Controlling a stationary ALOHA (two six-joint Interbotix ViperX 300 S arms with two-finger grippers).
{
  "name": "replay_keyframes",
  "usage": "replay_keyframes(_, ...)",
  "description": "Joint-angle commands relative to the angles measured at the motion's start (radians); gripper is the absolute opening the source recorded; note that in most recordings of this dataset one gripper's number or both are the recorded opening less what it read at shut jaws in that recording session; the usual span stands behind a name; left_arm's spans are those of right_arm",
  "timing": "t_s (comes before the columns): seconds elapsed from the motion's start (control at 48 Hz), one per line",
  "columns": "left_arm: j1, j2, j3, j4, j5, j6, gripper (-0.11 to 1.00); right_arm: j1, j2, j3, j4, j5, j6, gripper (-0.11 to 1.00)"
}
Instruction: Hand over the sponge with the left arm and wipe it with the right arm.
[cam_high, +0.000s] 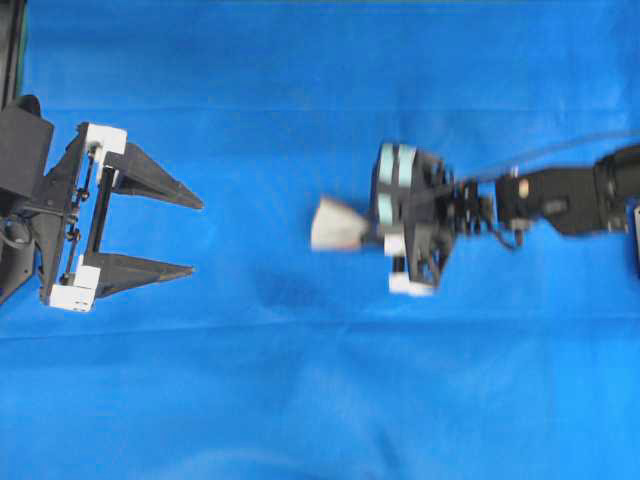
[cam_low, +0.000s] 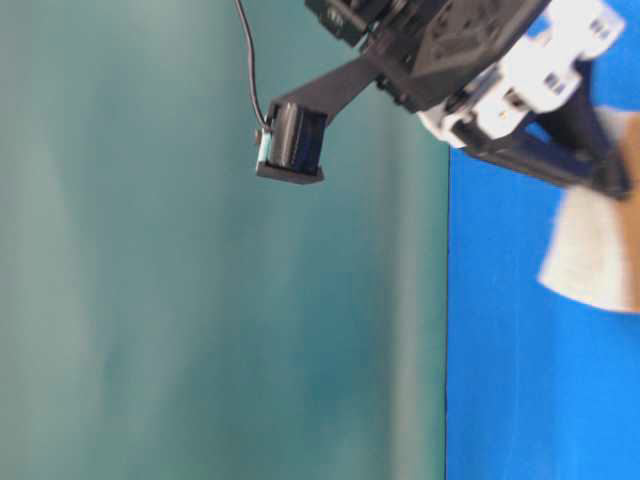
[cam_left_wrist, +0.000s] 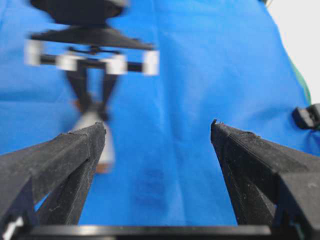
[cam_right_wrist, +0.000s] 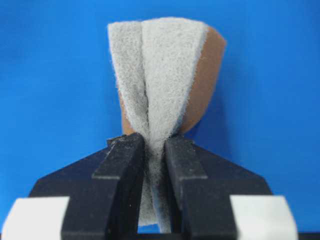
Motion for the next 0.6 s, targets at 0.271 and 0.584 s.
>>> replay_keyframes(0.271, -0.003, -0.002, -0.014, 0.002, -0.012, 0.002, 0.83, 0.156, -0.021, -0.020, 0.005, -0.003, 0.089, 0.19)
replay_keyframes(0.584, -0.003, -0.002, -0.012, 0.002, -0.020, 0.000, 0.83, 0.018, -0.020, -0.014, -0.041, 0.048, 0.074, 0.18)
